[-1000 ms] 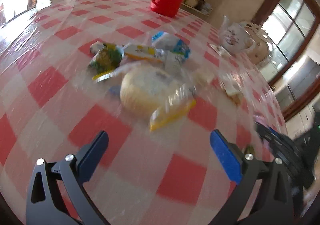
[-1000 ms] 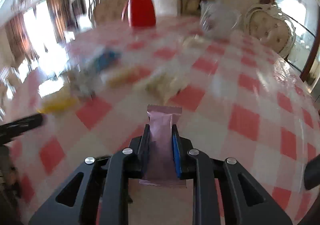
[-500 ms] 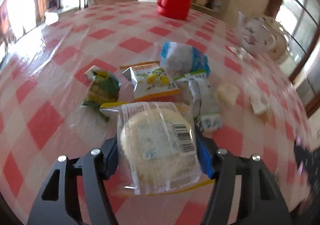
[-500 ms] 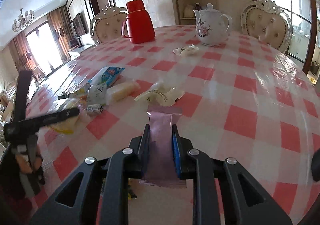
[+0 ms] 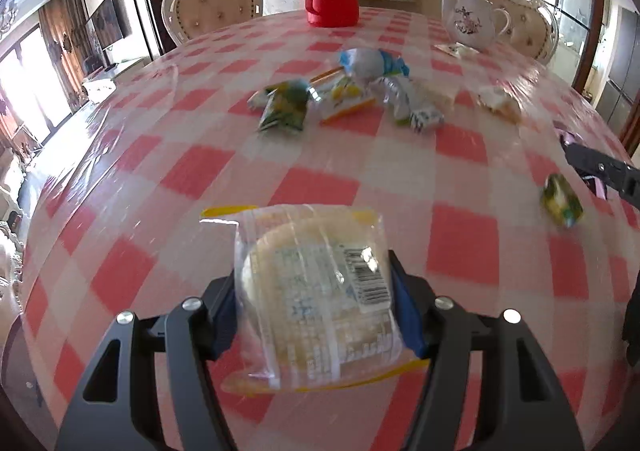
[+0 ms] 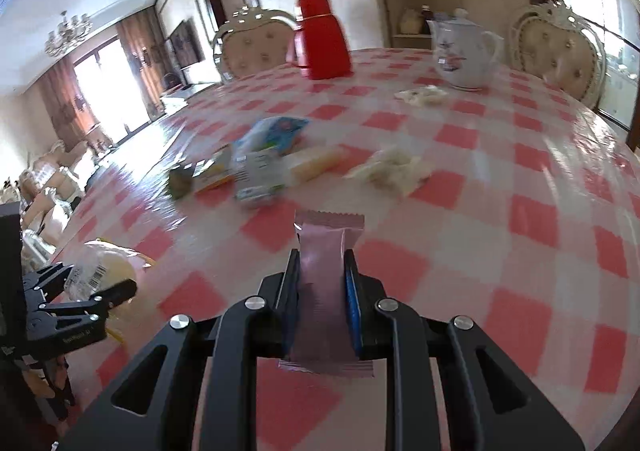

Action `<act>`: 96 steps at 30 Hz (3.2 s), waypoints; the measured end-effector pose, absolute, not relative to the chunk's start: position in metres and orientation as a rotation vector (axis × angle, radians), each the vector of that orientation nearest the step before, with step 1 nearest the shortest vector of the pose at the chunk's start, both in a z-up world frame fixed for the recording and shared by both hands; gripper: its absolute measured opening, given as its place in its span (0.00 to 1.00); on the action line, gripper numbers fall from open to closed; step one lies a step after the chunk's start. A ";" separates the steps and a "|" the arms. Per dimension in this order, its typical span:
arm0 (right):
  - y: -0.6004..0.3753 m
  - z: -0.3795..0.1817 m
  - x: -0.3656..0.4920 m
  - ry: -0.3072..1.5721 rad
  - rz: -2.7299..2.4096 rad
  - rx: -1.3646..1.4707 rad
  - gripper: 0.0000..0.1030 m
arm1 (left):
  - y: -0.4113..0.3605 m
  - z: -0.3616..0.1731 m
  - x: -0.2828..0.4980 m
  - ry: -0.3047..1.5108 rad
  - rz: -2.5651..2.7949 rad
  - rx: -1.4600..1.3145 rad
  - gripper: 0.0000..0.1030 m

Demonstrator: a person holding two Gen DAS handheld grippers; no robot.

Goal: Organize snacks
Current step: 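Carry the round cake and pink wafer over the lavender box with both grippers, then open both grippers to drop the cake and pink wafer into the box, then swing both open grippers back over the table toward the snacks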

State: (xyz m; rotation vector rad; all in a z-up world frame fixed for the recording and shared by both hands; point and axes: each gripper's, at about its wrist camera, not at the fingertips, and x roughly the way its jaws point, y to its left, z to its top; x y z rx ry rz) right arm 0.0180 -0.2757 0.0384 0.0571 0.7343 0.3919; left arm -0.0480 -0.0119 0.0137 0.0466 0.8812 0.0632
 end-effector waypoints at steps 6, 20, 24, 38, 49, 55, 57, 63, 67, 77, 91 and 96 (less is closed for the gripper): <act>-0.233 0.039 -0.010 0.744 0.456 0.055 0.20 | 0.013 0.017 -0.083 0.869 0.078 0.063 0.63; -0.085 0.034 -0.071 0.795 0.712 -0.055 0.20 | 0.109 0.024 -0.155 0.847 0.209 0.019 0.63; -0.041 0.034 -0.093 0.801 0.805 -0.100 0.20 | 0.148 0.025 -0.178 0.848 0.288 -0.012 0.63; 0.099 0.035 -0.177 0.812 1.136 -0.265 0.20 | 0.250 0.017 -0.260 0.878 0.543 -0.097 0.63; 0.161 0.018 -0.231 0.838 1.287 -0.411 0.20 | 0.304 -0.007 -0.311 0.920 0.667 -0.206 0.63; 0.183 0.007 -0.244 0.861 1.312 -0.470 0.20 | 0.322 -0.016 -0.321 0.943 0.701 -0.241 0.63; 0.189 0.003 -0.248 0.862 1.314 -0.492 0.20 | 0.328 -0.019 -0.325 0.945 0.712 -0.256 0.63; 0.201 -0.008 -0.245 0.876 1.296 -0.539 0.20 | 0.340 -0.028 -0.332 0.966 0.731 -0.293 0.63; 0.209 -0.012 -0.245 0.886 1.291 -0.561 0.20 | 0.343 -0.032 -0.333 0.972 0.728 -0.293 0.63; 0.217 -0.021 -0.249 0.909 1.276 -0.611 0.21 | 0.342 -0.032 -0.327 0.978 0.738 -0.276 0.63; 0.192 -0.006 -0.243 0.903 1.282 -0.559 0.63 | 0.329 -0.018 -0.316 0.962 0.795 -0.199 0.81; 0.153 0.018 -0.225 0.868 1.288 -0.446 0.67 | 0.305 -0.005 -0.296 0.961 0.795 -0.119 0.89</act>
